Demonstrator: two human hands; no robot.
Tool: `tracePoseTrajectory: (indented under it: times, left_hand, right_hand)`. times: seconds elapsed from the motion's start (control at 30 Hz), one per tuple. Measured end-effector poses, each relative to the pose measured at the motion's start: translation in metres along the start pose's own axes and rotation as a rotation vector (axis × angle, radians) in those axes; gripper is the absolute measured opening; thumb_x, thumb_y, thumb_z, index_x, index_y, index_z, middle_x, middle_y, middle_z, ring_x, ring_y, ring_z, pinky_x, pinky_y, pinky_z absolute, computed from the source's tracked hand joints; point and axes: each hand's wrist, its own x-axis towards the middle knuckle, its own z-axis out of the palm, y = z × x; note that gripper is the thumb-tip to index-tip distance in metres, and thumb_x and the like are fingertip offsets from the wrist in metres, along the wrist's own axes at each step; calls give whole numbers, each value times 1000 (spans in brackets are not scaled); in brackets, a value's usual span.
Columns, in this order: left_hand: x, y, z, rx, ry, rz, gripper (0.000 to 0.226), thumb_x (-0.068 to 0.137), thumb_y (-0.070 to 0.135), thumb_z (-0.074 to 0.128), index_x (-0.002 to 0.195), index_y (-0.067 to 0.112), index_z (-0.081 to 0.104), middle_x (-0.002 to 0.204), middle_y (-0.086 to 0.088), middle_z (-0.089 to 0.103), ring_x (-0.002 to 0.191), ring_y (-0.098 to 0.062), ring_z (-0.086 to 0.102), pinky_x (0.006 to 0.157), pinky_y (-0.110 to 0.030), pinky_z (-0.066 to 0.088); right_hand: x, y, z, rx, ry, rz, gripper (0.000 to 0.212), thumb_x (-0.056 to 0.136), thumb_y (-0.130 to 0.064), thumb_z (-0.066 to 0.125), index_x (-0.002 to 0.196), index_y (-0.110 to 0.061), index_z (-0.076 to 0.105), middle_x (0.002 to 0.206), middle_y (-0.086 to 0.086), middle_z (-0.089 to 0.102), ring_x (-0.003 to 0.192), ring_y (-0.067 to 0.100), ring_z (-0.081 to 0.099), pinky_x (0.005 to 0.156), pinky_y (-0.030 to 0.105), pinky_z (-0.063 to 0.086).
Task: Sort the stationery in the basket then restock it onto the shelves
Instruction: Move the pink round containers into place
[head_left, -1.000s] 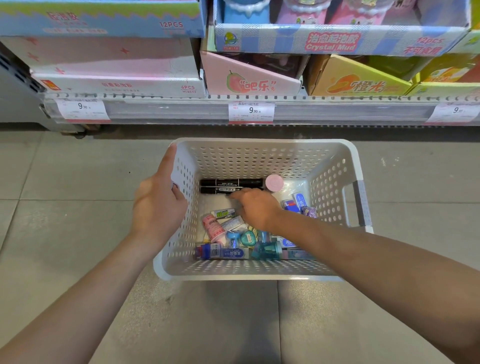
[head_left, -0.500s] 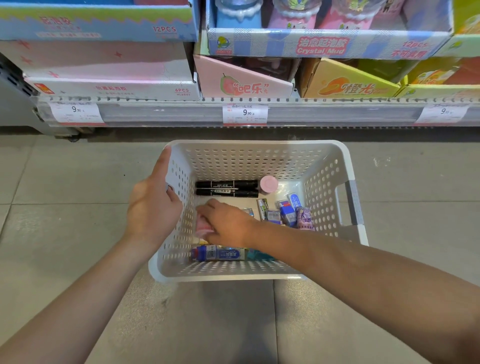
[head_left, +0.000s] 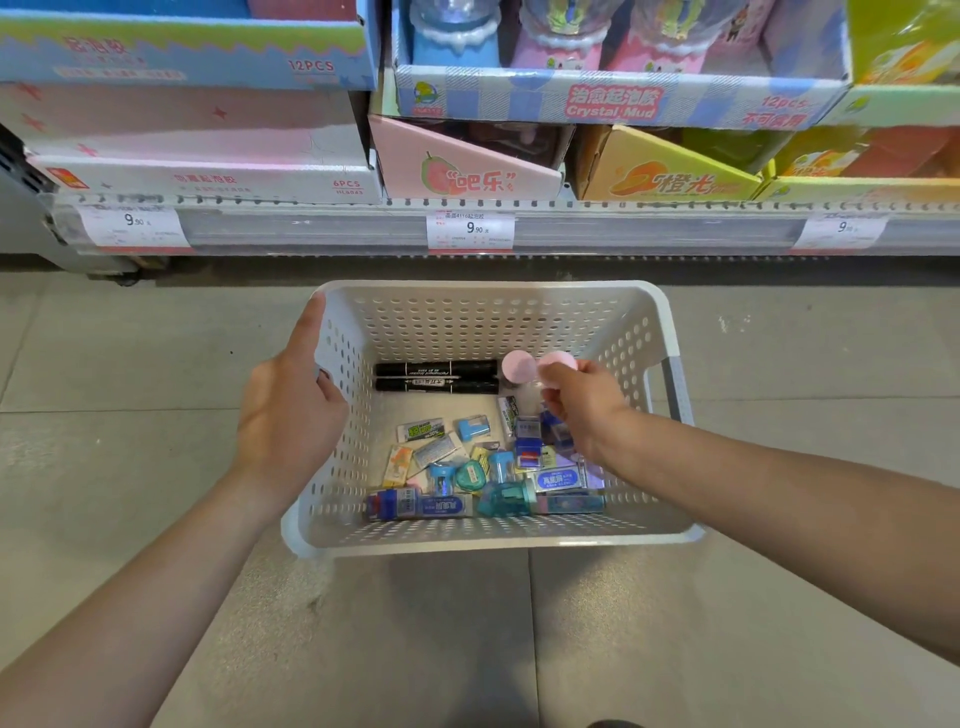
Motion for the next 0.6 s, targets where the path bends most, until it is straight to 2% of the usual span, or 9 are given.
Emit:
tracePoseTrajectory:
  times: [0.07,0.17,0.27,0.37,0.47,0.6]
  left_hand:
    - [0,2,0,14,11,-6,71,90,-4,41,152,26,23,54,-6,38,47,-18,35,45,-32,27]
    - [-2,4,-1,13,13,3,71,90,-5,40,152,24,23,53,-5,37,47,-16,34,46,-32,26]
    - [-2,3,-1,9,8,13,70,90,-6,41,152,22,23,53,-4,37,47,-15,34,47,-34,26]
    - [-2,2,-1,14,10,22,70,89,-6,41,152,21,23,52,-4,36,47,-15,34,46,-33,25]
    - [-1,1,0,14,12,20,71,90,-6,41,152,23,23,54,-5,38,49,-17,36,47,-33,27]
    - [0,-1,0,15,13,21,71,89,-5,41,152,24,22,55,-8,41,49,-18,38,46,-32,28]
  right_hand:
    - [6,-3,1,53,76,20,17,94,-10,49,110,-12,45,71,3,50,59,11,45,47,19,39]
    - [15,-3,7,23,134,82,13,95,-10,46,107,-12,48,69,4,50,56,12,43,37,17,37]
    - [26,3,9,-22,193,169,29,94,-9,44,121,-3,52,72,5,48,55,13,39,33,12,31]
    - [31,6,8,-72,235,146,34,95,-14,49,127,-7,52,96,8,54,62,14,44,37,16,31]
    - [34,5,7,-66,211,97,34,95,-21,54,127,-10,51,111,10,61,82,20,52,44,20,32]
    - [37,5,8,-69,200,101,35,90,-21,63,121,-8,56,111,14,67,85,22,60,47,23,39]
